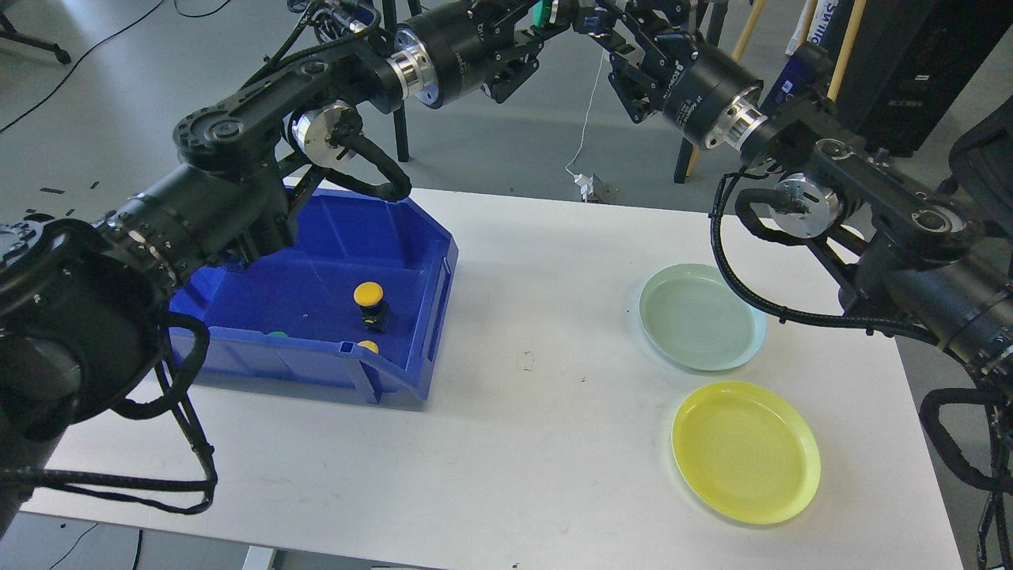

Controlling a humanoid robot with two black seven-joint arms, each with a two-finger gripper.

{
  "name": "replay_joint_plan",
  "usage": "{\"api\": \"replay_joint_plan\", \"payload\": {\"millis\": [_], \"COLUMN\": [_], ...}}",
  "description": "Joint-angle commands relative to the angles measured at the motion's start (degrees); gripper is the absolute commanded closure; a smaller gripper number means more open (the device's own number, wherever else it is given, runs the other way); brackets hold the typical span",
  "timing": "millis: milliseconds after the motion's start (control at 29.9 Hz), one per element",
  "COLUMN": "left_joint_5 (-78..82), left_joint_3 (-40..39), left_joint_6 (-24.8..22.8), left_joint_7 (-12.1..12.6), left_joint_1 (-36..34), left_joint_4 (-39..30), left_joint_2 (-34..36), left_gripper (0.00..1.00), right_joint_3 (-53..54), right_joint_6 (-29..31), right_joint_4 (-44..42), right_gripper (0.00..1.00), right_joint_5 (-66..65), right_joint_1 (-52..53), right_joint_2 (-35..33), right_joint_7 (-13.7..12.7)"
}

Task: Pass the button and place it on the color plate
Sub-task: 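Pass the green button from the left gripper to the right gripper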

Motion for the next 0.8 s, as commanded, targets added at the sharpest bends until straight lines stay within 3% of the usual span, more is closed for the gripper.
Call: {"api": "replay_joint_plan", "payload": {"millis": [0,134,167,368,636,770], "left_joint_5": [0.1,0.3,0.4,0.7,0.8,1.4], "left_joint_3": [0.2,0.3,0.4,0.7,0.8,1.0], "left_joint_6": [0.0,0.0,0.0,0.0,0.0,0.0], "left_joint_7": [0.0,0.1,0.2,1.6,1.3,0.9], "left_joint_1": [0.0,0.1,0.1,0.3,0.3,0.8], "left_joint_4": [0.0,0.2,0.2,0.0,0.0,0.0], "left_joint_2": [0.0,0.0,0.0,0.0,1.7,4.7], "left_gripper": [0.7,0.26,0.2,0.07,0.01,0.01], "right_joint_3": [0.0,0.0,0.0,0.0,0.0,-2.1], "right_joint_6": [0.0,0.0,0.0,0.0,0.0,0.0], "right_joint_4": [0.0,0.0,0.0,-0.1,-1.2,-1.0], "right_gripper": [0.87,0.87,0.87,0.87,0.87,0.87], "right_joint_5": [0.0,0.0,0.0,-0.1,-0.1,0.1], "right_joint_1": [0.2,0.3,0.3,0.4,0.0,-2.4], "right_joint_2": [0.1,0.1,0.1,0.1,-1.2,-7.0], "right_joint_7": [0.0,0.0,0.0,0.0,-0.5,-1.9]}}
